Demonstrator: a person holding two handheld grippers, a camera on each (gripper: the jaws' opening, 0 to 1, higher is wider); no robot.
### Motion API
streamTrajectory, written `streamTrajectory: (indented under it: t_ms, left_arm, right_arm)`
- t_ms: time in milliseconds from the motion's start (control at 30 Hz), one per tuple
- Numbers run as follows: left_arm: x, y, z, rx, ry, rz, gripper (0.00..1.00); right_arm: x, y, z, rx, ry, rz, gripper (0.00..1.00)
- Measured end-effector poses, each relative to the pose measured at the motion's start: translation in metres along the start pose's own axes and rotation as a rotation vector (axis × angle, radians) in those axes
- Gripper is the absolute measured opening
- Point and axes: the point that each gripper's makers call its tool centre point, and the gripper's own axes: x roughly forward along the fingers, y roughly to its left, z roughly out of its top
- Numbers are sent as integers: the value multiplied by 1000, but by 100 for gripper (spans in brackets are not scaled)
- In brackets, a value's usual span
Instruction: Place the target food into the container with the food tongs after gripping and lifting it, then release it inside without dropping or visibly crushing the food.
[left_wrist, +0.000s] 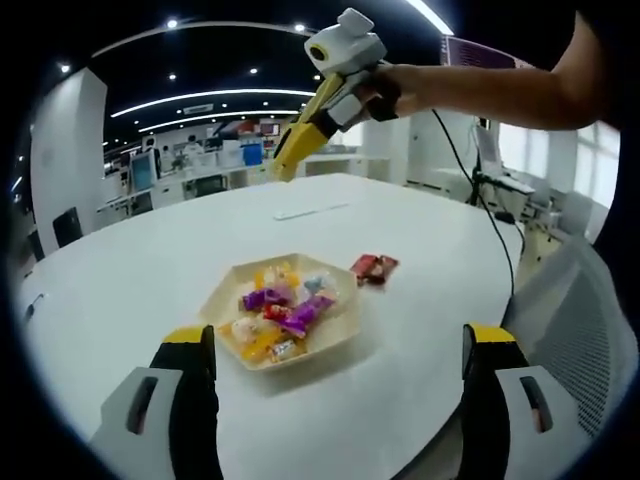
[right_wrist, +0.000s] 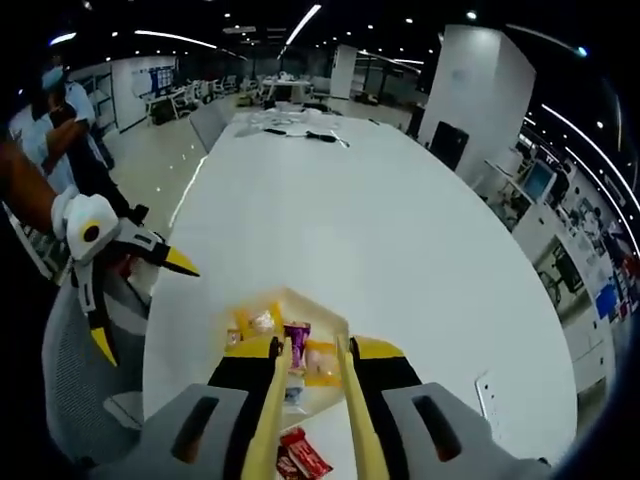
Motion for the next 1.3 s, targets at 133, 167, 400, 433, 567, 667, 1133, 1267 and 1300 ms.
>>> streamTrajectory:
  t_ms: [133,167,400,433,567,667,1133,1267,1300]
  left_arm:
    - [-1,0,1,-3,-1,1,99]
    - [-1,0,1,-4,-2,2,99]
    - [0,-1,0,-4,2,-5,99]
    - [0,-1,0,-4,2,-5,99]
    - [-1,1,0,-13,-1,0,99]
    - [0,2,0,-18,-1,1,99]
    - [1,-3,-2,-22,5,-17,99]
    - [1,-4,-2,-20,9,-20,99]
    - [1,-3,-3,-19,10,-20,99]
  right_arm:
    - [-10,0,-11,11,0,-9,27]
    - [-12,0,-14,19,0,-9,27]
    - [-29,-4,-39,54,-3,-39,27]
    - [-30,-4,-41,57,-1,-37,28]
    - [-42,-4,-63,74,2,-51,28]
    - [-49,-5,-77,76,10,-61,28]
    - [-78,-4,-125,95,2,-81,28]
    - [-78,-5,-139,108,-3,-91,28]
    - [-77,-5,-143,108,-4,-96,28]
